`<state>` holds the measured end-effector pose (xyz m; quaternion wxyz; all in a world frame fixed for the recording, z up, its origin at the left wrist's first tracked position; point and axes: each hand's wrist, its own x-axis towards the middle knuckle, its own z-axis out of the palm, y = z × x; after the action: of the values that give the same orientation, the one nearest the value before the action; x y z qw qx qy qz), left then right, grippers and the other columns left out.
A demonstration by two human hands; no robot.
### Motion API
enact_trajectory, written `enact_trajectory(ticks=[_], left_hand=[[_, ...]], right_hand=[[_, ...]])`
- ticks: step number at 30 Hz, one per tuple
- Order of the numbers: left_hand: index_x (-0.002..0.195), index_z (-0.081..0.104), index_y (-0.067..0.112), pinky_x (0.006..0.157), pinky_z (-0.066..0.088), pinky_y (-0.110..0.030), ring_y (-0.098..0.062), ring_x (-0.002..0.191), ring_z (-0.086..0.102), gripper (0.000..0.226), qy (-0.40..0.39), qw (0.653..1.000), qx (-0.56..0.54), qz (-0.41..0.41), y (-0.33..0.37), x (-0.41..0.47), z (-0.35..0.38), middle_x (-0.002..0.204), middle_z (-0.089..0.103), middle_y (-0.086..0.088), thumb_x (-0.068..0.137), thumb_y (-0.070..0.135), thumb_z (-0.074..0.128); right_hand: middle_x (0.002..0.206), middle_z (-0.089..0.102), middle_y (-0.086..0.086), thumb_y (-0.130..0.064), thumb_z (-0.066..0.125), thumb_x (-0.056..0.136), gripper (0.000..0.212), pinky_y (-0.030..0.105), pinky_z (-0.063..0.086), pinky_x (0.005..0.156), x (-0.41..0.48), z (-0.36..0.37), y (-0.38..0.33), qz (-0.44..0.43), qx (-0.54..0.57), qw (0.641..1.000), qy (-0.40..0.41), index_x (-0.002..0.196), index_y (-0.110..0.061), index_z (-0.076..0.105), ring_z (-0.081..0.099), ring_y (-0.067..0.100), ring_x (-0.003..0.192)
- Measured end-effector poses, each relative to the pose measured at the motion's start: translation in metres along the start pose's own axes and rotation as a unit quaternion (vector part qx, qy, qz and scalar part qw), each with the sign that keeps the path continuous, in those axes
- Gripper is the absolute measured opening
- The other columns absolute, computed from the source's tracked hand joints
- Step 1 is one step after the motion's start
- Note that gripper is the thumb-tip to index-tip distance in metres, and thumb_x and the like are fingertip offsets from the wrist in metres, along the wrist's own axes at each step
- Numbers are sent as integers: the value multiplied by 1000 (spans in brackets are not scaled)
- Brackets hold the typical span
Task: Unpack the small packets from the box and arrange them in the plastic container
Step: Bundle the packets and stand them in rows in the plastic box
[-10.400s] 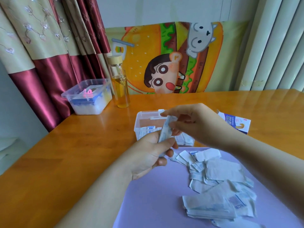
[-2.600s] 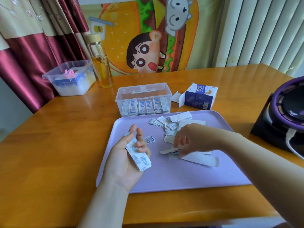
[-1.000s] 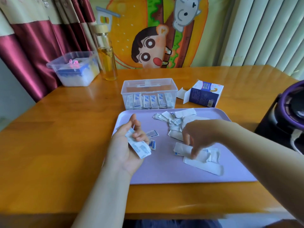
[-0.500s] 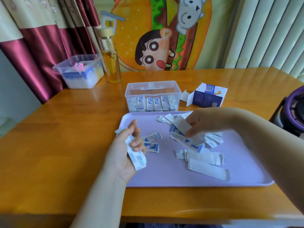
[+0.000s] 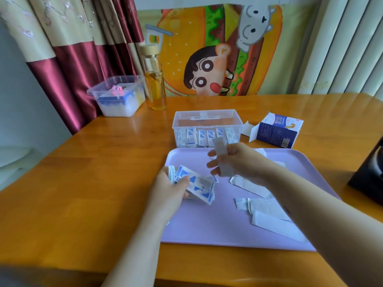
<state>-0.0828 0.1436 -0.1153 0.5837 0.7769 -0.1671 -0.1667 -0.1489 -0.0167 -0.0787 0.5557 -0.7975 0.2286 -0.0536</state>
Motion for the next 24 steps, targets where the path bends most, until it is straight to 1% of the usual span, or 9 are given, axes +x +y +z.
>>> enact_trajectory(ticks=[2,4,7,10,12,14,16,19,24], left_hand=[[122,47,21,54,42,-18,-9,73,57,37,-1,999,35,-3,-4,1,-4,101,59,4,89,19,62],[138,33,26,73,40,-21,-13,106,51,59,15,997,72,11,-7,1,-8,127,45,6,88,24,64],[142,31,29,93,37,-26,-17,128,42,61,60,997,44,38,-8,2,-13,145,37,3,89,24,62],[136,41,29,87,48,-33,-25,113,56,50,78,996,-27,44,-6,4,-15,137,49,4,90,20,59],[134,45,26,63,47,-24,-20,82,63,44,68,993,-97,24,-2,3,-16,125,55,4,92,15,56],[130,48,21,44,35,-16,-7,47,46,39,58,979,-194,-5,1,3,-19,104,60,4,93,9,54],[121,53,19,37,29,-14,-4,42,34,30,42,966,-252,-35,4,0,-18,91,59,2,93,7,53],[107,58,18,36,27,-13,-3,39,33,21,14,948,-312,-61,9,-4,-12,94,64,-1,94,5,48],[105,60,16,35,29,-13,-3,37,33,19,-56,900,-412,-132,11,-9,14,85,62,-2,95,7,48]], right_hand=[[101,65,3,-9,34,99,34,36,50,80,1,4,-4,-72,-96,991,55,126,-6,54,63,18,80],[116,61,4,-9,31,100,40,29,43,84,-1,12,-4,-132,-208,968,50,136,-12,46,59,19,99],[127,53,11,-15,32,100,40,34,39,93,-2,30,5,-171,-349,921,28,139,-14,41,47,28,117],[135,45,8,-28,41,98,52,37,32,99,-3,43,12,-137,-408,900,-69,147,-21,25,34,29,124],[140,44,3,-34,48,96,60,29,29,98,-5,38,10,-119,-384,908,-120,149,-24,21,32,24,125],[139,47,0,-33,49,96,55,24,28,98,-6,24,7,-129,-350,922,-101,146,-25,28,36,18,125],[131,55,-3,-29,48,97,41,20,36,97,-10,4,3,-134,-317,937,-53,137,-25,44,47,14,120],[106,68,-9,-23,55,94,23,6,42,75,-25,-25,-5,-104,-356,926,-63,114,-24,64,61,4,92],[94,60,-13,-37,74,76,34,30,49,84,-52,-45,5,18,-529,837,-142,106,-26,62,57,11,91]])
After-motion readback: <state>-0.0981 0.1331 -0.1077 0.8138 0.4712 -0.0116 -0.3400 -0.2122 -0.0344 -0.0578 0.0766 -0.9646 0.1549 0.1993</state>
